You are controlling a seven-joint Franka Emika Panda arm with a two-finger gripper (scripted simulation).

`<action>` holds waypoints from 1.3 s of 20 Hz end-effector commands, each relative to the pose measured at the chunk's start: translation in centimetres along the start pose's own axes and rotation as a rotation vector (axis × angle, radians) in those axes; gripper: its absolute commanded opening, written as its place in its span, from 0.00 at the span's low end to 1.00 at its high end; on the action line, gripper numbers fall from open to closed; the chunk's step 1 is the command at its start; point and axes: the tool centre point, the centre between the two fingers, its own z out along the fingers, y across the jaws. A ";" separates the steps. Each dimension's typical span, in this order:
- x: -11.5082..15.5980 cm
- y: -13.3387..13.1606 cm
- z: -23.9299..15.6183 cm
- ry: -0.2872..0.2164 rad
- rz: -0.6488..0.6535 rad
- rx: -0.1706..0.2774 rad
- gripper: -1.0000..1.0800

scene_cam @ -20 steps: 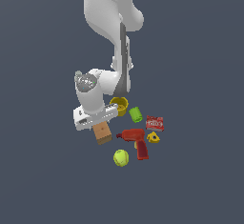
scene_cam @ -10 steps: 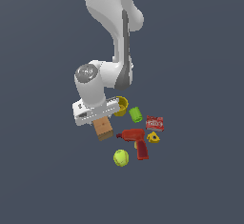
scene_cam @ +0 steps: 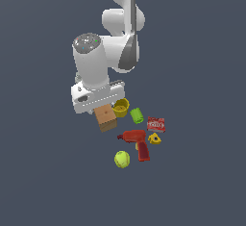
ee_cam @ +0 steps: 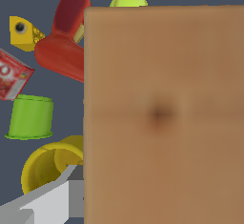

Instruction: Pick up a designated object from a clutter of objects.

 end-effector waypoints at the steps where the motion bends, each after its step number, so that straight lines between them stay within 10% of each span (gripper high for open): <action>1: 0.1 -0.5 -3.2 0.008 0.000 -0.005 0.00; 26: 0.2 -4.7 -22.8 0.008 -0.001 -0.004 0.00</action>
